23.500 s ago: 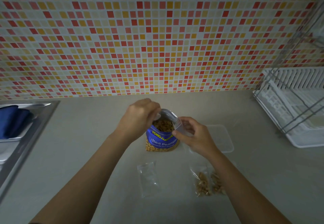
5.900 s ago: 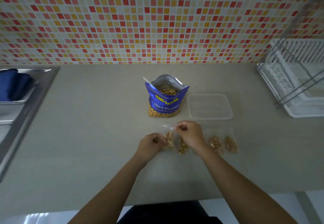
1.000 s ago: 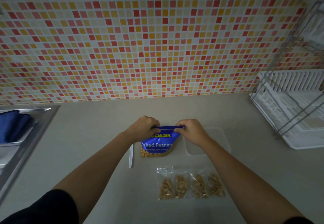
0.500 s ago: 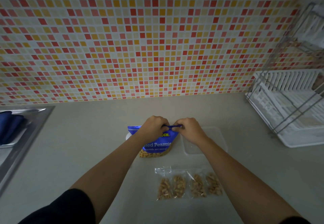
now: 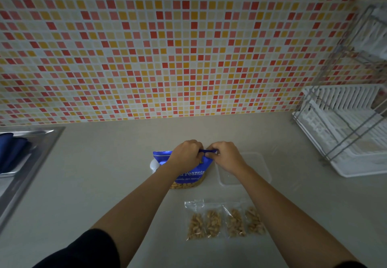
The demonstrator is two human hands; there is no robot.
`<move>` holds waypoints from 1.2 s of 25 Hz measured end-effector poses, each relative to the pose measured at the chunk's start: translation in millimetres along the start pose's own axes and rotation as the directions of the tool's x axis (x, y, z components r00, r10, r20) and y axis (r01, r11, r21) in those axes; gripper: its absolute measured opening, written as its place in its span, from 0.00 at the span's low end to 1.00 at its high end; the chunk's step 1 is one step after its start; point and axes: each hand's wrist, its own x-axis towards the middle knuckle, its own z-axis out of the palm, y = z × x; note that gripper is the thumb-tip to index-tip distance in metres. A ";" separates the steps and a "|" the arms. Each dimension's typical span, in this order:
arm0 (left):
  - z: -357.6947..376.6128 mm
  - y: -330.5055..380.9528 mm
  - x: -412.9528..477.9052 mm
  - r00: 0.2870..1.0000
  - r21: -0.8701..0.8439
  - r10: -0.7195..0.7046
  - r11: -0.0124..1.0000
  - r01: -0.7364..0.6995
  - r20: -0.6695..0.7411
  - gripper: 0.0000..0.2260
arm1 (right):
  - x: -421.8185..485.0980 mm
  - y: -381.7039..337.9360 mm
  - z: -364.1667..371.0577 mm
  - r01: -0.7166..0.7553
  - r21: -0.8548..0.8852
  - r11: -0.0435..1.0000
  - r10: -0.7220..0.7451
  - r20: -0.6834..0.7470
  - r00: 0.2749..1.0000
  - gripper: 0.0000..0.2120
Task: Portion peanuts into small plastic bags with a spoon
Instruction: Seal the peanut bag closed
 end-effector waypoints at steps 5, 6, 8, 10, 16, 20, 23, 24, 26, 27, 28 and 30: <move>-0.2 6.1 0.9 0.999 0.084 -0.040 0.996 0.039 0.010 0.10 | 2.2 -0.7 4.6 -0.037 -0.074 0.997 0.035 -0.026 0.999 0.05; -0.9 5.0 0.6 0.999 0.103 -0.049 0.993 0.048 0.004 0.11 | 3.2 -0.7 4.2 -0.044 -0.075 0.996 0.042 -0.028 0.999 0.05; -3.0 -0.7 -1.8 0.997 0.135 -0.075 0.988 0.075 -0.008 0.11 | 4.2 0.5 2.2 -0.047 -0.078 0.996 0.045 -0.026 0.999 0.06; -7.7 -9.6 -6.2 0.995 0.164 -0.103 0.981 0.105 -0.017 0.11 | 5.4 1.4 -0.2 -0.053 -0.076 0.996 0.052 -0.019 0.998 0.07; -18.9 -32.0 -21.0 0.983 0.218 -0.185 0.958 0.185 -0.022 0.11 | 6.5 2.9 -4.0 -0.053 -0.087 0.995 0.054 -0.001 0.999 0.07; -26.0 -43.8 -30.3 0.975 0.222 -0.220 0.950 0.218 -0.017 0.12 | 6.6 3.5 -6.6 -0.042 -0.109 0.993 0.044 0.015 0.999 0.08; -31.6 -55.1 -37.4 0.971 0.208 -0.240 0.949 0.237 -0.011 0.12 | 6.6 1.6 -8.6 -0.032 -0.122 0.992 0.035 0.026 0.999 0.09; -32.8 -59.6 -39.8 0.969 0.195 -0.246 0.950 0.244 -0.017 0.11 | 6.5 1.5 -8.9 -0.029 -0.124 0.992 0.034 0.032 0.999 0.09; -35.1 -68.0 -44.4 0.965 0.177 -0.261 0.949 0.261 -0.021 0.11 | 5.9 0.9 -9.9 -0.023 -0.126 0.992 0.030 0.050 0.998 0.10; -36.5 -71.9 -46.2 0.964 0.183 -0.267 0.947 0.266 -0.018 0.11 | 6.4 0.9 -10.5 -0.021 -0.125 0.992 0.028 0.053 0.998 0.10; -37.3 -76.0 -47.8 0.962 0.186 -0.272 0.945 0.269 -0.011 0.12 | 7.3 1.0 -10.9 -0.022 -0.123 0.992 0.029 0.056 0.998 0.10; -36.7 -84.4 -50.9 0.963 0.119 -0.267 0.957 0.263 0.019 0.12 | 8.1 0.3 -11.8 -0.019 -0.135 0.991 0.030 0.074 0.997 0.10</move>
